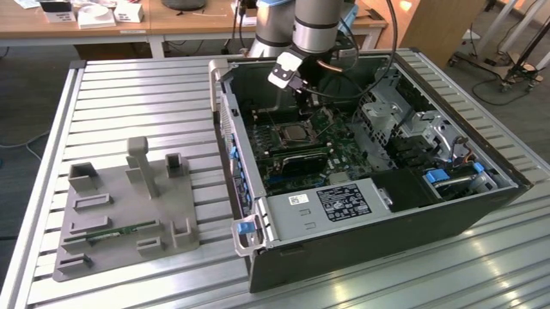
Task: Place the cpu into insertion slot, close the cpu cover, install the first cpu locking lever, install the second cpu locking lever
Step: 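Close the cpu cover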
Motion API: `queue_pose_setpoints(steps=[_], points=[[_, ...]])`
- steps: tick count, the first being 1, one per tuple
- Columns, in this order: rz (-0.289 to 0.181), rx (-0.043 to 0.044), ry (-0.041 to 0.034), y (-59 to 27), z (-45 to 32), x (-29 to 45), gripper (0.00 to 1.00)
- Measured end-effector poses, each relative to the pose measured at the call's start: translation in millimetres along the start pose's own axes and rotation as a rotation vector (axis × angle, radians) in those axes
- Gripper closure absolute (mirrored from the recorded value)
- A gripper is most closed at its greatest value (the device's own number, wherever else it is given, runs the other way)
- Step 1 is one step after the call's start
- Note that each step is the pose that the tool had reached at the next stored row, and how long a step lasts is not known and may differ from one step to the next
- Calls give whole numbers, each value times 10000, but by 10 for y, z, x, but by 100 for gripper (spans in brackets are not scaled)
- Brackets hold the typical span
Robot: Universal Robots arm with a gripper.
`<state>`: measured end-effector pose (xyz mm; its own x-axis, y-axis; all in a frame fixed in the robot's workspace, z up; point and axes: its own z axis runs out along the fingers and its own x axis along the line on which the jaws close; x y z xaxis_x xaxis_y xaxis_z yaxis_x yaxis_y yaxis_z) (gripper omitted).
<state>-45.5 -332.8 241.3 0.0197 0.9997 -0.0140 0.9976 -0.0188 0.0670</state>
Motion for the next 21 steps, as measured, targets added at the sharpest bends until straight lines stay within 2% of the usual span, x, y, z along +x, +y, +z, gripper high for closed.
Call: queue_pose_setpoints(steps=[7, 13, 17, 21], points=[[-1, -1, 0, 8, -115, -2, 90], [-16, -4, 8, 11, -165, -2, 90], [-18, -9, 42, 15, -223, -3, 90], [-17, -17, 62, 16, -234, -2, 90]])
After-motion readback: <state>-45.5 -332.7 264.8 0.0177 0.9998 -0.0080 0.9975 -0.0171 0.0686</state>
